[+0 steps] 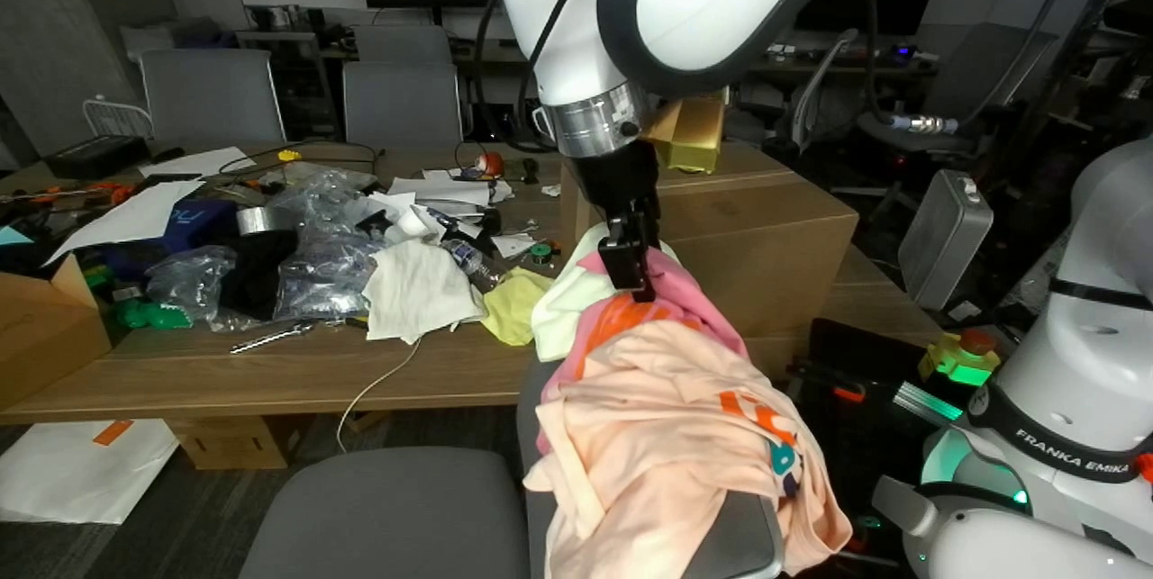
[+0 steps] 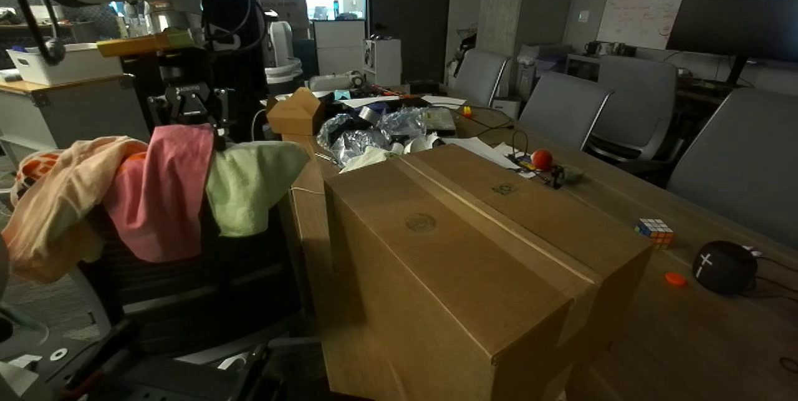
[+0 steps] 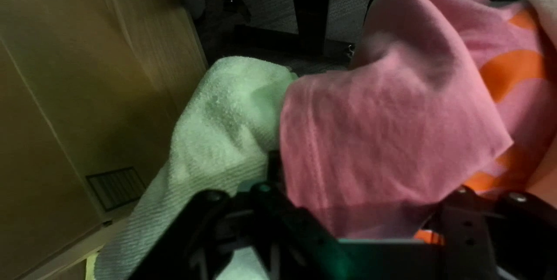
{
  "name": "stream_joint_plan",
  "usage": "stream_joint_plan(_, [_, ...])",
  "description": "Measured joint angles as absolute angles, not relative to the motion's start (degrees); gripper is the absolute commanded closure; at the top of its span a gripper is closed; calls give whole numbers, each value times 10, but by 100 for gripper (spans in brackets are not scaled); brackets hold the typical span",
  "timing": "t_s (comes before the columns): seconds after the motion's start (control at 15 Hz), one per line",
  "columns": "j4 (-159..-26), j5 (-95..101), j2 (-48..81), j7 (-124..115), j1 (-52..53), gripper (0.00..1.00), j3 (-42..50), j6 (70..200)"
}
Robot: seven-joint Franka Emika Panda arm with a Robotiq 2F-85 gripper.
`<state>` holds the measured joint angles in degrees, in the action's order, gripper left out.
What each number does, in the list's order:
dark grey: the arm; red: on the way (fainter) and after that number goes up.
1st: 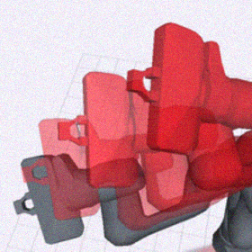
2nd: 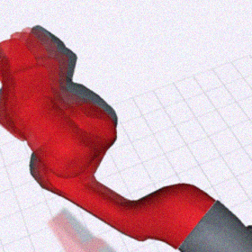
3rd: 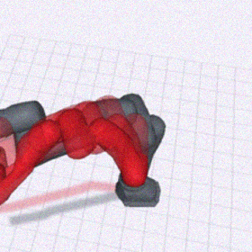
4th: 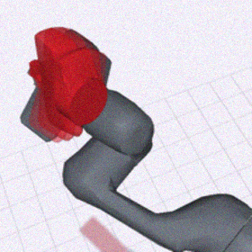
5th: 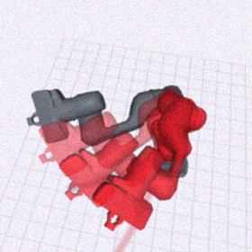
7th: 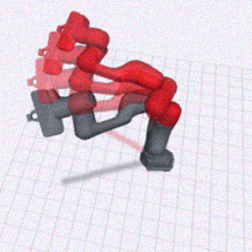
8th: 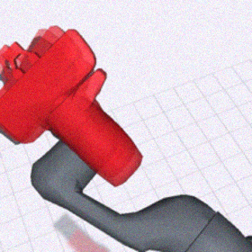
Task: Pick up the clothes from the headrest of the chair and put them on the box
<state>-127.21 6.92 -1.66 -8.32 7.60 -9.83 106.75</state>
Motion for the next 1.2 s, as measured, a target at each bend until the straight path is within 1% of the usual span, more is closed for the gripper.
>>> stream_joint_plan(0.13, [-1268,69,-17,-82,76,80,-98,1066])
stream_joint_plan(0.2, [-1267,69,-16,-82,76,88,-98,1066])
stream_joint_plan(0.27, [-1265,69,-16,-82,76,95,-98,1064])
stream_joint_plan(0.33, [-1265,69,-16,-82,76,100,-98,1063])
stream_joint_plan(0.47, [-1263,71,-16,-84,76,100,-98,1060])
stream_joint_plan(0.53, [-1262,72,-17,-87,76,98,-99,1058])
stream_joint_plan(0.73, [-1257,74,-28,-106,77,98,-100,1048])
stream_joint_plan(1.2, [-1250,75,-125,-163,80,98,-114,1010])
